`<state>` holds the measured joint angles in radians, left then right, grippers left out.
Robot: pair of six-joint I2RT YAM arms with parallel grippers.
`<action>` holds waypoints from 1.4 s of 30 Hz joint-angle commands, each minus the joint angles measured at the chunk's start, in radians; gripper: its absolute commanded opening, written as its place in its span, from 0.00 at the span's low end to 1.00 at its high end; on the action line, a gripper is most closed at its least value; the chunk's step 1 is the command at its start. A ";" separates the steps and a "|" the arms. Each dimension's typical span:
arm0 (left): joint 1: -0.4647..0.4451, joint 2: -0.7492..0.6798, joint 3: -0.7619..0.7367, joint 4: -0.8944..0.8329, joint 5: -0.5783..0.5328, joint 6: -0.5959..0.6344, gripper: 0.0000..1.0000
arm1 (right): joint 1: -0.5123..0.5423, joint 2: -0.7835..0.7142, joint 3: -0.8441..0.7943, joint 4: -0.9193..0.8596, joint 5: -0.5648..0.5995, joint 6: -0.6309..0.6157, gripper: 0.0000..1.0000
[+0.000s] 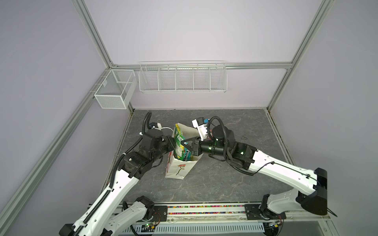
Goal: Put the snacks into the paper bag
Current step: 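Open the right gripper to release the green candy bag inside the paper bag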
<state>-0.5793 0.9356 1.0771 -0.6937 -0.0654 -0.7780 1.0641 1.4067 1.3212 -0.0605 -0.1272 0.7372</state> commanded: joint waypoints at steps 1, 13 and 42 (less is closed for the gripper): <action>-0.007 -0.023 -0.002 0.023 -0.010 -0.012 0.00 | 0.013 0.002 0.000 0.068 -0.003 0.016 0.07; -0.007 -0.024 0.001 0.019 -0.014 -0.011 0.00 | 0.015 -0.002 0.009 0.058 0.004 0.007 0.22; -0.007 -0.017 0.033 -0.014 -0.052 0.013 0.00 | 0.012 -0.136 0.024 -0.140 0.205 -0.123 0.57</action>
<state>-0.5793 0.9291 1.0752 -0.7097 -0.1062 -0.7738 1.0752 1.3117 1.3243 -0.1574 0.0154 0.6529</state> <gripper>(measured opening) 0.047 0.562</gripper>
